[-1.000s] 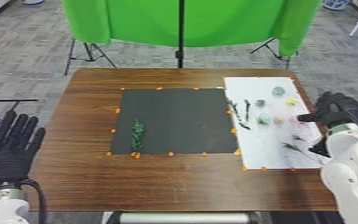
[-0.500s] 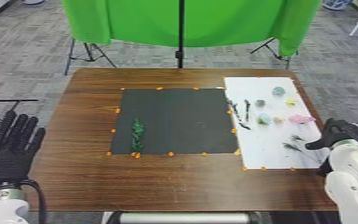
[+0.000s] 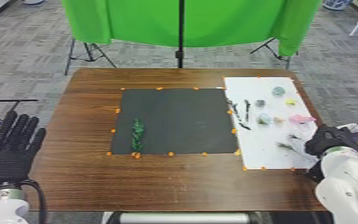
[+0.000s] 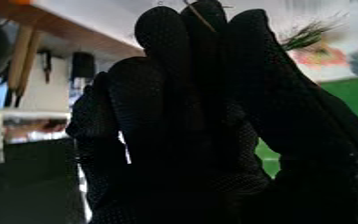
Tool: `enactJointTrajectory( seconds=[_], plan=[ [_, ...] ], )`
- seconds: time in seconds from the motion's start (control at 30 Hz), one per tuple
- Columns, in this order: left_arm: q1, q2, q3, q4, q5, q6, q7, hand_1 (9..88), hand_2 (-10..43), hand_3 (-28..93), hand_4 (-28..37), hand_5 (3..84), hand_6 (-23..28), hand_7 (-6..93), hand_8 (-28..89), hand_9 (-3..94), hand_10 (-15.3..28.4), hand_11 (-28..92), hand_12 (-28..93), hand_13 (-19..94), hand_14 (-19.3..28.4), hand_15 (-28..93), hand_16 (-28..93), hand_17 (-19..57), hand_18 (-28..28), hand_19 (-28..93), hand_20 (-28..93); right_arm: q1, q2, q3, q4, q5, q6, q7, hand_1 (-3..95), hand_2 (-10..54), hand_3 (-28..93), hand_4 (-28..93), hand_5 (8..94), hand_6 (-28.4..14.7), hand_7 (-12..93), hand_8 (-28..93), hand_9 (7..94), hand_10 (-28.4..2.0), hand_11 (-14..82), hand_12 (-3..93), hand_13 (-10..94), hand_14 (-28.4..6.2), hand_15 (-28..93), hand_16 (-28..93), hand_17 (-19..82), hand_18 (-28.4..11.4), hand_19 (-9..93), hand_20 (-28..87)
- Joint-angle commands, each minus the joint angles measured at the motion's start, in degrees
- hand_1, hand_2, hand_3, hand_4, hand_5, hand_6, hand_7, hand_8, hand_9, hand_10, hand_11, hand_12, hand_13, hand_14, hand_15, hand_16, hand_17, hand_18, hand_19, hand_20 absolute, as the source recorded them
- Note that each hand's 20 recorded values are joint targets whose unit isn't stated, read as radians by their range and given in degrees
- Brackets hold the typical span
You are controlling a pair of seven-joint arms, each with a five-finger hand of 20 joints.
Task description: Arrange flowers
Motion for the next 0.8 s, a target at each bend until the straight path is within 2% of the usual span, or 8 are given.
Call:
enactJointTrajectory(
  seconds=[0.03,0.23,0.4,0.47,0.67,0.8],
  plan=[
    [1.00,-0.26,-0.11,-0.17,0.21,0.41,-0.47,25.5,11.9,77,-28.3,45.4,9.2,12.7,-11,39.4,14.4,19,9,31,13.0,21,-3,-5.4,13.4,31,12,1.13,-0.41,-1.56,-7.33,5.38,2.84,2.00,52.0,-9.5,74,-23,81.8,-2.3,28,15,80.3,-15.3,24.9,41.2,60,-16.3,75,34,29,-25.5,87,51],
    [0.98,-0.15,0.39,-0.14,0.00,0.70,-0.65,25.5,12.0,77,-28.3,45.5,9.1,12.8,-11,39.3,14.4,18,9,31,13.0,20,-3,-5.5,13.4,31,12,5.88,-2.21,-7.26,-9.67,5.72,4.47,1.08,50.7,-9.5,74,-19,81.8,-2.4,31,17,79.9,-16.0,27.7,43.1,61,-16.9,76,34,30,-26.0,88,50],
    [-0.28,0.24,1.06,0.11,0.26,0.88,-1.03,25.5,12.0,77,-28.3,45.5,9.1,12.8,-11,39.4,14.4,18,9,31,13.0,20,-3,-5.5,13.4,31,12,12.51,-7.14,-16.19,-7.62,5.22,3.16,0.16,50.7,-9.5,74,-18,81.8,-2.4,31,17,79.7,-16.1,28.6,43.2,61,-17.1,76,34,30,-26.2,88,50],
    [-1.27,0.71,1.61,0.43,0.24,0.63,-1.14,25.5,12.0,77,-28.3,45.5,9.1,12.8,-11,39.4,14.4,19,9,31,12.9,21,-3,-5.5,13.4,31,12,14.61,-9.28,-19.66,-6.42,4.55,3.93,-0.16,50.9,-9.5,73,-18,81.7,-2.6,31,17,79.4,-16.3,28.8,43.2,61,-17.2,76,34,30,-26.3,88,50],
    [-3.79,1.41,3.01,1.32,0.29,1.23,-2.55,25.6,12.3,77,-28.3,45.5,9.1,12.8,-11,39.4,14.4,19,9,31,13.0,21,-3,-5.5,13.5,31,12,19.02,-14.23,-29.10,-1.27,0.59,4.72,-0.10,51.0,-9.5,73,-18,81.6,-2.7,31,17,79.1,-16.6,29.6,41.9,61,-17.5,76,34,31,-26.9,89,49],
    [-4.89,2.06,3.40,1.81,0.43,1.28,-3.28,25.6,12.3,77,-28.3,45.5,9.1,12.8,-11,39.4,14.4,19,9,31,13.0,21,-3,-5.5,13.4,31,12,21.38,-16.78,-34.38,3.45,-0.83,4.15,0.76,51.0,-9.5,73,-18,81.8,-2.8,30,17,79.4,-16.8,30.3,41.1,61,-17.6,76,34,31,-27.3,89,49]
  ],
)
